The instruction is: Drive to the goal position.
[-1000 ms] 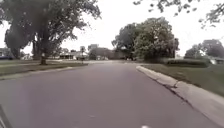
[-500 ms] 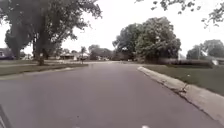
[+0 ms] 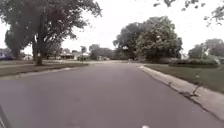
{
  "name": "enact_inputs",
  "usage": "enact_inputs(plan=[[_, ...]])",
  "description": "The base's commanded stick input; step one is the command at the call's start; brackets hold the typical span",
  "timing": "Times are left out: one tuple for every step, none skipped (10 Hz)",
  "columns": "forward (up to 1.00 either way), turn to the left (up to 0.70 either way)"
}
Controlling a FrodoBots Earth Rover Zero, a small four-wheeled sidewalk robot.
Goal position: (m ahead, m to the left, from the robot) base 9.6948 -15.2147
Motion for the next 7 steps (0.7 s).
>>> enact_inputs(plan=[[0.7,0.0],[0.7,0.0],[0.7,0.0],[0.7,0.0],[0.7,0.0],[0.7,0.0],[0.7,-0.11]])
